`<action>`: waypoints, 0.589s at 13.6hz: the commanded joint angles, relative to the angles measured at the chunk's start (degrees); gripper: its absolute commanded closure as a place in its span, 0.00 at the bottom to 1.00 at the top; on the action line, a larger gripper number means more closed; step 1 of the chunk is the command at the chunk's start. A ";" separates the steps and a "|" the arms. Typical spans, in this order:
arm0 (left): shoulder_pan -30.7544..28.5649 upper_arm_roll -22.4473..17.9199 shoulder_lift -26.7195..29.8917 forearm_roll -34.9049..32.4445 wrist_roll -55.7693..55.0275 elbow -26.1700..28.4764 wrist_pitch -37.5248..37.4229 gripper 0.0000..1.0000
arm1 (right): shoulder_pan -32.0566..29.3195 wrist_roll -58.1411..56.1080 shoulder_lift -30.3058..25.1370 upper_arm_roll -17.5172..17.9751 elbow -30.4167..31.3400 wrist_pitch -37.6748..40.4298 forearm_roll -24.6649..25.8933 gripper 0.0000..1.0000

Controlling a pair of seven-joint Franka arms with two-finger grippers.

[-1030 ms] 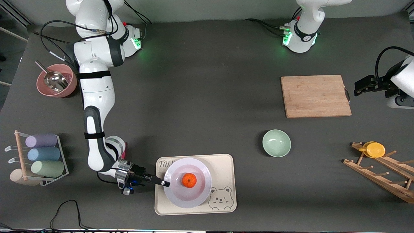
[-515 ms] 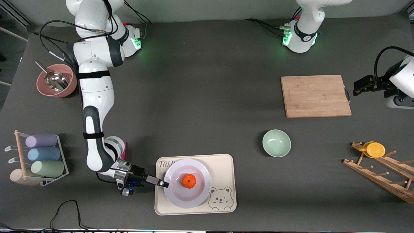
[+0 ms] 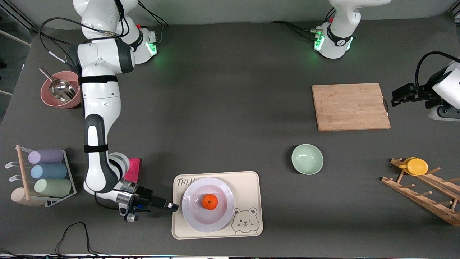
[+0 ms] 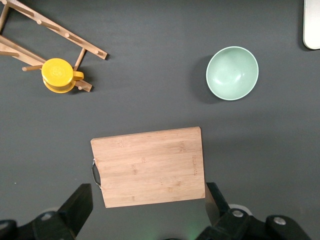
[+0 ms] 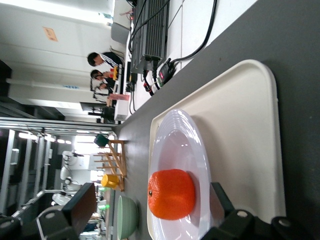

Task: Place orange and plate with both arms
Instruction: 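Open the right gripper and release the plate rim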

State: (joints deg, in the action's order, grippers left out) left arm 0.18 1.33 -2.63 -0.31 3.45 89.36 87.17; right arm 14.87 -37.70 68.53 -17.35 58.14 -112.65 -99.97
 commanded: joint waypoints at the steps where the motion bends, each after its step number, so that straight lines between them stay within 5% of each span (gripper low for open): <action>1: 0.70 -0.89 0.52 0.66 0.60 -0.24 -0.86 0.00 | 1.21 4.11 -7.08 -1.97 6.88 -0.47 8.61 0.00; 5: 0.79 -0.89 0.52 0.66 0.60 -0.24 -0.86 0.00 | 4.54 7.98 -17.09 -5.66 16.97 -0.38 29.51 0.00; 8: 0.79 -0.89 0.52 0.58 0.51 -0.24 -1.03 0.00 | 5.43 8.96 -24.04 -6.02 24.45 -0.38 40.09 0.00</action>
State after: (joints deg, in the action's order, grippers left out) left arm 0.18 1.25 -2.63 -0.27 3.45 89.37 87.16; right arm 18.52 -29.32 51.54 -22.66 73.59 -112.47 -65.31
